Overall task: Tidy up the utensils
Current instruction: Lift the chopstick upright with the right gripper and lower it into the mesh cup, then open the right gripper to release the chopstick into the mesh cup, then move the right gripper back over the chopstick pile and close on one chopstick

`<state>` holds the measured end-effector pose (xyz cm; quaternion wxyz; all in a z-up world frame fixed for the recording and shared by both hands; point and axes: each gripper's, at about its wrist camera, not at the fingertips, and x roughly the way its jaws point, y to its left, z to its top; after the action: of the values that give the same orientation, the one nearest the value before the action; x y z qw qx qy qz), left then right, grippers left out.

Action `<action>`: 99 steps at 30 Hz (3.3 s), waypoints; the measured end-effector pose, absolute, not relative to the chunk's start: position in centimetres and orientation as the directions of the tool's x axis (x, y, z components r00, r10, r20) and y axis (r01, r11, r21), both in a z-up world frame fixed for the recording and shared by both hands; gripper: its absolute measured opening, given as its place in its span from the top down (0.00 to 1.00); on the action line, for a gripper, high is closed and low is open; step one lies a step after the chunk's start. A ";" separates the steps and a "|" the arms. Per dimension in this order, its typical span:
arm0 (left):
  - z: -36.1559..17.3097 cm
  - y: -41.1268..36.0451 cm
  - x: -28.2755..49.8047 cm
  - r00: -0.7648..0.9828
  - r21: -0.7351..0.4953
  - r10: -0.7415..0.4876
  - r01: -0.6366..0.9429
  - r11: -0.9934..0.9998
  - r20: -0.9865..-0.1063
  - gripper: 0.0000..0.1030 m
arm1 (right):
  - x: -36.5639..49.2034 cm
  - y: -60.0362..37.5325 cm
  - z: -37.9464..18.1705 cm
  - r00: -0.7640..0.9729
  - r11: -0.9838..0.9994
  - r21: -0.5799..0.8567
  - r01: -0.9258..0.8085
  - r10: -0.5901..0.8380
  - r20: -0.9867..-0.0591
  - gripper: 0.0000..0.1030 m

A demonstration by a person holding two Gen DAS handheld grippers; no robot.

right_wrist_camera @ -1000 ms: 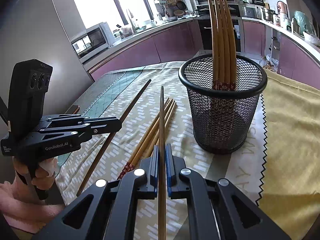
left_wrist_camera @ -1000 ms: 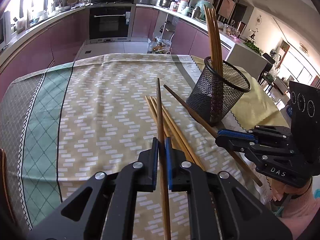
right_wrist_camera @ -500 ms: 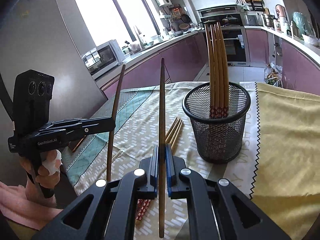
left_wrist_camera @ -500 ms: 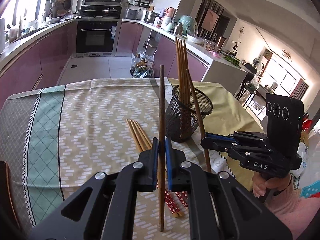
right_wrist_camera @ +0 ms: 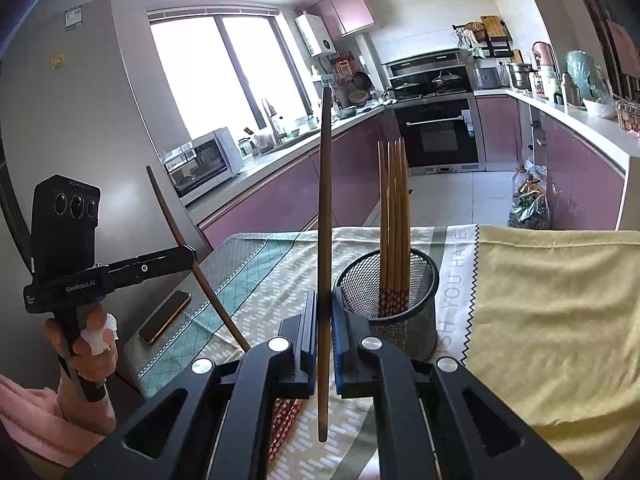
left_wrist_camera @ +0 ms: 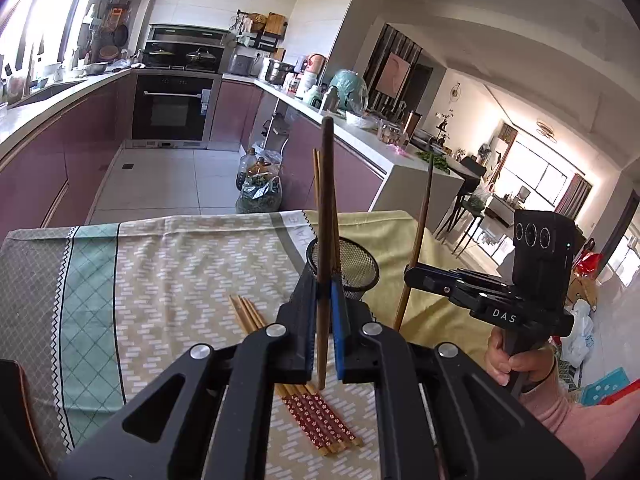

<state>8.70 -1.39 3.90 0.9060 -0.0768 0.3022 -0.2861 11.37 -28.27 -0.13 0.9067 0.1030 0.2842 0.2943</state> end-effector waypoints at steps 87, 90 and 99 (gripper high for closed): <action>-5.5 -1.9 12.6 0.674 -0.103 -0.300 0.317 0.943 -0.675 0.40 | 11.7 -21.6 -5.3 0.525 0.795 0.278 -0.538 0.575 -0.627 0.60; -7.3 -1.4 12.3 0.644 -0.113 -0.289 0.301 0.947 -0.708 0.40 | 12.0 -20.9 -7.2 0.494 0.804 0.297 -0.516 0.562 -0.663 0.60; -10.4 -1.8 12.0 0.592 -0.112 -0.274 0.295 0.949 -0.758 0.40 | 11.8 -19.8 -10.0 0.471 0.835 0.286 -0.470 0.511 -0.719 0.60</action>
<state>11.97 -1.83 -10.44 0.8920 0.0126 0.4227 -0.1593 11.79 -19.84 -10.04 0.8574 0.0242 0.4273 0.2859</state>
